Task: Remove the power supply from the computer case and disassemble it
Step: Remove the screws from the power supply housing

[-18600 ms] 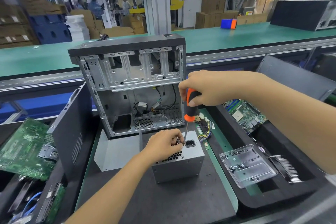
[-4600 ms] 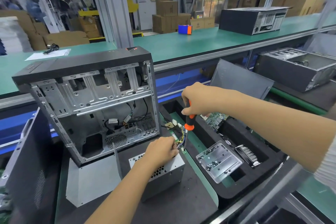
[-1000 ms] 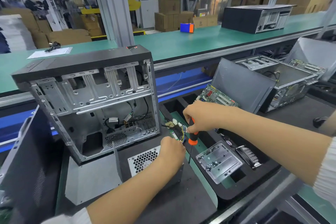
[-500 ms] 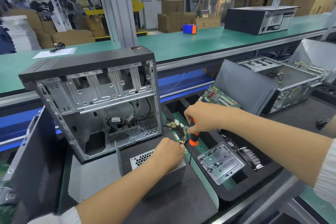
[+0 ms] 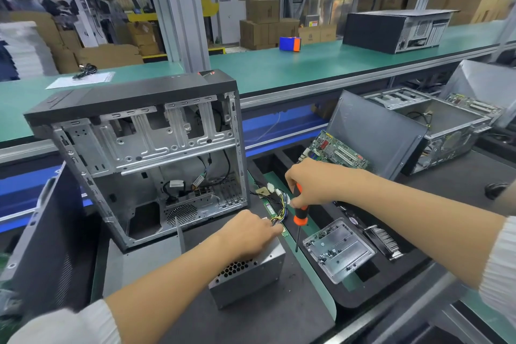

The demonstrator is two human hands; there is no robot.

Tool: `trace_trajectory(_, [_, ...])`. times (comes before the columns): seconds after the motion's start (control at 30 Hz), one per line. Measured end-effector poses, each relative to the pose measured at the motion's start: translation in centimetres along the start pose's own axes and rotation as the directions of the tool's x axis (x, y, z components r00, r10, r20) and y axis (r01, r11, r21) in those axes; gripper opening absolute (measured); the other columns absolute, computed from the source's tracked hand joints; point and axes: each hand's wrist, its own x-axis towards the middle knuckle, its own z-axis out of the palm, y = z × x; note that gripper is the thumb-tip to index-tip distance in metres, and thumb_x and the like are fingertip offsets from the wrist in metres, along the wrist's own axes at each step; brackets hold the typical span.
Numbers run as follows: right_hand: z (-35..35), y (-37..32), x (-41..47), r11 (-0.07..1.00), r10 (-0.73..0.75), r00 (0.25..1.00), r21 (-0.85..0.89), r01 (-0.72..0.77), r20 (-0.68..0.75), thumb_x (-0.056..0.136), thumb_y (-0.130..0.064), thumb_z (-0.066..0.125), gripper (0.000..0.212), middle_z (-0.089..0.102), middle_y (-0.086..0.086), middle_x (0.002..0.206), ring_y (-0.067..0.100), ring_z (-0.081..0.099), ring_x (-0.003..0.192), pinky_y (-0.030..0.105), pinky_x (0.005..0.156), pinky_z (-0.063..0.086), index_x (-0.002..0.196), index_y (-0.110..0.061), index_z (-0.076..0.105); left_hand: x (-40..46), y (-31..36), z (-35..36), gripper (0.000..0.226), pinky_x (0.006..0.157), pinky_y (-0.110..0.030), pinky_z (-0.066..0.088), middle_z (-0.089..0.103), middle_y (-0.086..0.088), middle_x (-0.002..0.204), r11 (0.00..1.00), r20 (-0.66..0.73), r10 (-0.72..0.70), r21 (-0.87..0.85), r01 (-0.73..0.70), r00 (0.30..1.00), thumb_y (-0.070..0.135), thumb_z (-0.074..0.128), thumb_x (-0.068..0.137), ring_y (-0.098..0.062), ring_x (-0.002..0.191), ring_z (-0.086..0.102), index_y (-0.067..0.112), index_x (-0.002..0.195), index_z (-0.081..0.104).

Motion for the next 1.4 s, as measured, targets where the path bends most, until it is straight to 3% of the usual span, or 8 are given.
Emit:
trace_trajectory(0.37, [2.0,0.7,0.8,0.961,0.162,0.987,0.229,-0.155,-0.009,0.080,-0.031,0.070,0.029,0.060,0.003,0.078,0.016,0.055,0.048,0.020,0.043,0.041,0.097,-0.011,0.058,0.4,-0.9,-0.5,0.007,0.056,-0.033,0.037,0.062,-0.008,0.077,0.902,-0.032,-0.188,-0.400,0.160,0.982,0.017,0.044,0.088,-0.029,0.066,0.056,0.016,0.081,0.042])
trace_trajectory(0.43, [2.1,0.8,0.9,0.960,0.168,0.985,0.234,-0.157,-0.027,0.079,-0.031,0.071,0.034,0.058,0.003,0.081,0.019,0.055,0.063,0.022,0.052,0.042,0.102,-0.009,0.061,-0.1,-1.5,-0.9,0.020,0.055,-0.030,0.035,0.054,-0.005,0.066,0.664,-0.032,-0.277,-0.729,0.167,0.960,0.015,0.049,0.092,-0.015,0.055,0.044,0.015,0.072,0.047])
trace_trajectory(0.53, [1.9,0.6,1.2,0.956,0.164,0.985,0.254,-0.145,-0.057,0.079,-0.030,0.070,0.035,0.056,0.005,0.087,0.020,0.050,0.076,0.028,0.064,0.044,0.103,-0.007,0.062,-1.2,-2.2,-1.2,0.027,0.045,-0.019,0.028,0.044,0.000,0.057,0.014,0.130,-0.379,-0.989,0.147,0.916,0.012,0.053,0.095,-0.006,0.043,0.033,0.014,0.069,0.054])
trace_trajectory(0.63, [1.3,0.1,1.4,0.946,0.169,0.982,0.294,-0.137,-0.086,0.079,-0.028,0.070,0.032,0.056,0.006,0.090,0.020,0.048,0.075,0.028,0.061,0.041,0.101,-0.007,0.060,-2.6,-2.5,-0.5,0.023,0.037,-0.017,0.017,0.029,0.003,0.054,-0.632,0.364,-0.351,-0.772,0.068,0.863,0.008,0.051,0.092,-0.008,0.042,0.021,0.011,0.069,0.046])
trace_trajectory(0.73, [0.5,-0.7,1.3,0.940,0.159,0.975,0.325,-0.101,-0.157,0.076,-0.026,0.072,0.027,0.049,0.001,0.082,0.020,0.047,0.075,0.026,0.058,0.037,0.091,-0.010,0.056,-4.8,-2.8,0.3,0.014,0.034,-0.017,0.021,0.031,0.000,0.059,-0.909,0.447,-0.287,-0.407,-0.093,0.847,0.006,0.048,0.077,-0.009,0.044,0.025,0.012,0.068,0.039])
trace_trajectory(1.03, [0.6,-5.5,0.1,0.973,0.021,0.893,0.213,0.084,-0.449,0.085,-0.027,0.063,0.029,0.054,0.006,0.075,0.030,0.051,0.074,0.037,0.061,0.045,0.090,-0.010,0.040,-14.9,-0.8,8.4,0.023,0.030,-0.016,0.017,0.035,-0.003,0.055,-0.798,0.651,-0.596,-0.414,-0.438,0.471,0.008,0.030,0.089,-0.010,0.035,0.025,0.011,0.068,0.039])
trace_trajectory(1.2, [2.7,-8.8,0.7,0.994,-0.081,0.854,0.021,0.106,-0.515,0.088,-0.032,0.061,0.033,0.035,-0.005,0.072,0.016,0.037,0.059,0.032,0.049,0.033,0.093,-0.020,0.030,-19.1,3.0,14.2,0.024,0.045,-0.021,0.026,0.041,0.007,0.060,-0.628,0.616,-0.763,-0.778,-0.001,0.198,0.007,0.040,0.098,-0.008,0.050,0.034,0.011,0.079,0.055])
trace_trajectory(1.4, [4.3,-10.1,1.0,0.992,-0.120,0.841,-0.028,0.124,-0.528,0.086,-0.030,0.063,0.030,0.030,-0.009,0.068,0.010,0.028,0.056,0.031,0.043,0.034,0.092,-0.018,0.037,-21.8,7.3,18.1,0.024,0.088,-0.012,0.041,0.059,-0.001,0.107,-0.201,0.311,-0.889,-0.924,0.324,0.337,0.017,0.039,0.095,-0.013,0.099,0.054,0.020,0.101,0.063])
